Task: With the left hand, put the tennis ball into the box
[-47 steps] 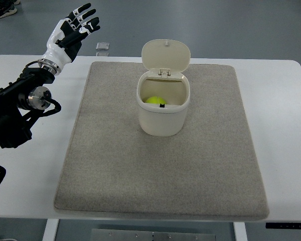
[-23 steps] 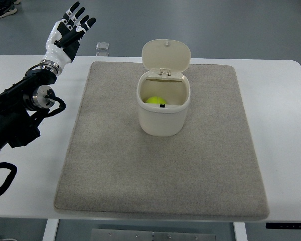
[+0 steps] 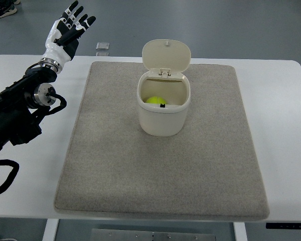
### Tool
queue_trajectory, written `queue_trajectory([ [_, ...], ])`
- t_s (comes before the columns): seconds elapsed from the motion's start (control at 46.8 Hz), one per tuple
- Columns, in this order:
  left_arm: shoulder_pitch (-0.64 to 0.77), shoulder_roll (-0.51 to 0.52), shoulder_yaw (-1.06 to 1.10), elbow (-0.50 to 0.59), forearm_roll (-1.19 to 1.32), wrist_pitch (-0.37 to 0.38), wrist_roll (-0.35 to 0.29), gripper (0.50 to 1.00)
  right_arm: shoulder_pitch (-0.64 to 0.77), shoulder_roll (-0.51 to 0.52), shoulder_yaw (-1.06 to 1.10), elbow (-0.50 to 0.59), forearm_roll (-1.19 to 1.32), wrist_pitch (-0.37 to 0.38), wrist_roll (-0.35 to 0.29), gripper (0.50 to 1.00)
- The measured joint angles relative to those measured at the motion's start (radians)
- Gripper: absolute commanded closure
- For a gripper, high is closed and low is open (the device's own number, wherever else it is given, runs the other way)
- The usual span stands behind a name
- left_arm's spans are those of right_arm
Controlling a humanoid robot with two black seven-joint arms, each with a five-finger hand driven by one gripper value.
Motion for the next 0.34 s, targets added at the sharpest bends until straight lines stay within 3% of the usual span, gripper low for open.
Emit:
queue_trajectory([
  [0.342, -0.011, -0.010, -0.013, 0.000, 0.000, 0.019, -0.001, 0.514, 0.000, 0.000, 0.000, 0.000, 0.000, -0.001, 0.000, 0.599],
])
